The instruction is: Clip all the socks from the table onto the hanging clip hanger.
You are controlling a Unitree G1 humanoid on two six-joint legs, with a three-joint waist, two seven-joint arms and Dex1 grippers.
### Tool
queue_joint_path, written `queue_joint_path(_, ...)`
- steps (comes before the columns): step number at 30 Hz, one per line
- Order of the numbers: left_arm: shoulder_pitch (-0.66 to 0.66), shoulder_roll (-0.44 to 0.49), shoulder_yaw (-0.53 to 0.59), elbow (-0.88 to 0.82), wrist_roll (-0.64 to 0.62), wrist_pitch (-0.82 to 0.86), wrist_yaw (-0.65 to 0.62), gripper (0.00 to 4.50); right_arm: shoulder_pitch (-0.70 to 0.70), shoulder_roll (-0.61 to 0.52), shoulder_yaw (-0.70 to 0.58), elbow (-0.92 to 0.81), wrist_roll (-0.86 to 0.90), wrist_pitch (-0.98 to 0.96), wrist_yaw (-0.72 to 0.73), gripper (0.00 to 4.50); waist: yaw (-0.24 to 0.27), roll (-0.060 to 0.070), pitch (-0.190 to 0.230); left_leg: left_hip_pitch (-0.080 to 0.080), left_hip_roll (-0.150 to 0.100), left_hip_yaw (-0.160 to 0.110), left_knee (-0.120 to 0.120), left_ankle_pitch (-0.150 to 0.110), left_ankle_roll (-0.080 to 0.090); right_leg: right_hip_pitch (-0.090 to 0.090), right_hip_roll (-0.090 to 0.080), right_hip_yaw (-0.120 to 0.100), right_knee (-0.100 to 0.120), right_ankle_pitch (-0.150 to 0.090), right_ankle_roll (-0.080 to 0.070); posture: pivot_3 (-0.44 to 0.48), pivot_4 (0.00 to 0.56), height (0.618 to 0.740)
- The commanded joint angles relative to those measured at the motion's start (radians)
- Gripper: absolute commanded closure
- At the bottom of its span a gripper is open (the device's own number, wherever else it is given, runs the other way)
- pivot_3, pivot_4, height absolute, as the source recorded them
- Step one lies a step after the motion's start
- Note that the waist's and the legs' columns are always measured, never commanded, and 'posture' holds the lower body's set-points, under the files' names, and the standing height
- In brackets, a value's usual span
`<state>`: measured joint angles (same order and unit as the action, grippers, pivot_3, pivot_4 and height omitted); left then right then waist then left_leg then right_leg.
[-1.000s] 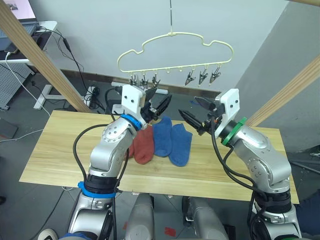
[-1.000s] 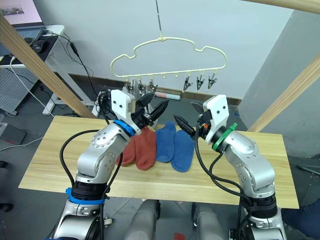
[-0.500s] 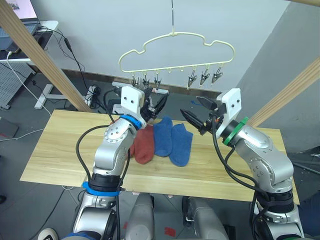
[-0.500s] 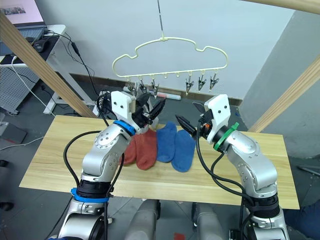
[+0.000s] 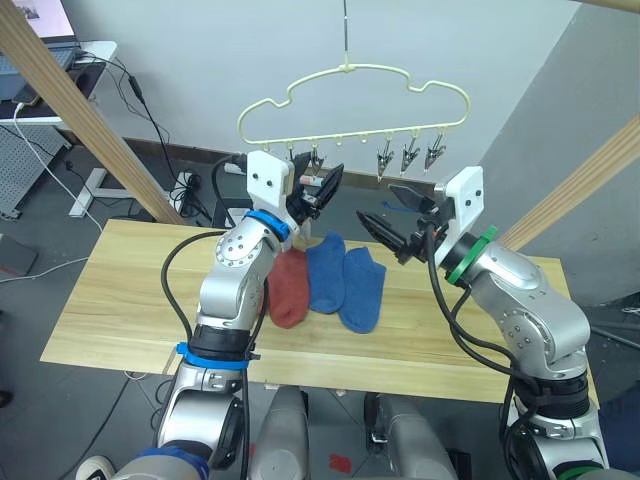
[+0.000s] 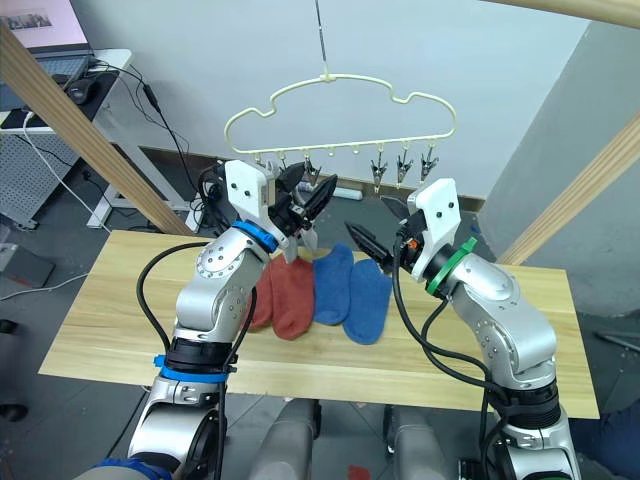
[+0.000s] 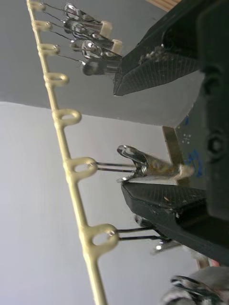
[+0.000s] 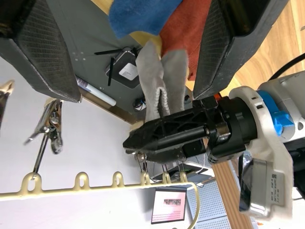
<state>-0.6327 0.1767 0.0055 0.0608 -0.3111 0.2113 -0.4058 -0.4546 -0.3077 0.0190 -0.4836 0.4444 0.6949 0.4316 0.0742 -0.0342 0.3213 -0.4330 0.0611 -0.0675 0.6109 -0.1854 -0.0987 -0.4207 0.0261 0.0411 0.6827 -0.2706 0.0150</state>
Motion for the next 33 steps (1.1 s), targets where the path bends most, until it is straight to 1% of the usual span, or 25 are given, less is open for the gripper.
queue_joint_path(1,-0.015,-0.013,-0.008,-0.015,-0.004,-0.015,-0.022,1.35,-0.014,-0.003,-0.022,-0.041,0.014,-0.012,-0.012,0.59,0.000,0.000,0.000,0.000,0.000,0.000,0.000,0.000,0.000,0.000,0.000,0.000,0.000,0.000,0.000,0.168,0.282,0.740)
queue_joint_path(17,-0.042,-0.020,0.008,0.025,0.008,-0.049,-0.037,1.35,-0.001,-0.009,-0.029,-0.047,0.031,-0.007,-0.037,0.59,-0.004,0.000,0.000,0.000,0.000,0.000,0.000,0.000,0.000,0.000,0.000,0.000,0.000,0.000,0.000,0.154,0.289,0.740)
queue_joint_path(20,-0.045,-0.018,0.014,0.026,0.002,-0.046,-0.040,1.93,0.000,-0.007,-0.027,-0.047,0.032,-0.008,-0.040,0.59,-0.006,0.000,0.000,0.000,0.000,0.000,0.000,0.000,0.000,0.000,0.000,0.000,0.001,0.000,0.000,0.154,0.289,0.740)
queue_joint_path(24,-0.045,-0.021,0.016,0.025,0.001,-0.044,-0.041,3.09,0.002,-0.005,-0.025,-0.047,0.033,-0.009,-0.042,0.59,-0.008,0.000,0.000,0.000,0.000,0.000,0.000,0.000,0.000,0.000,0.000,0.000,0.001,0.000,0.000,0.159,0.289,0.740)
queue_joint_path(26,-0.044,-0.022,0.017,0.024,0.002,-0.043,-0.041,3.74,0.003,-0.004,-0.025,-0.046,0.034,-0.009,-0.043,0.59,-0.008,0.000,0.000,0.000,0.000,0.000,0.000,0.000,0.000,0.000,0.000,0.000,0.001,0.000,0.000,0.162,0.290,0.740)
queue_joint_path(28,-0.042,-0.022,0.018,0.020,0.001,-0.041,-0.041,4.08,0.004,-0.003,-0.024,-0.046,0.035,-0.009,-0.044,0.59,-0.008,0.000,0.000,0.000,0.000,0.000,0.000,0.000,0.000,0.000,0.000,0.000,0.001,0.000,0.000,0.162,0.290,0.740)
queue_joint_path(29,-0.040,-0.022,0.019,0.018,0.000,-0.039,-0.040,4.19,0.005,-0.002,-0.023,-0.046,0.036,-0.009,-0.045,0.59,-0.009,0.000,0.000,0.000,0.000,0.000,0.000,0.000,0.000,0.000,0.000,0.000,0.001,0.000,0.000,0.163,0.290,0.740)
queue_joint_path(33,-0.030,-0.021,0.022,0.007,-0.004,-0.030,-0.040,4.24,0.010,-0.002,-0.017,-0.041,0.032,-0.009,-0.047,0.59,-0.009,0.000,0.000,0.000,0.000,0.000,0.000,0.000,0.000,0.000,0.000,0.000,0.001,0.000,0.000,0.166,0.291,0.740)
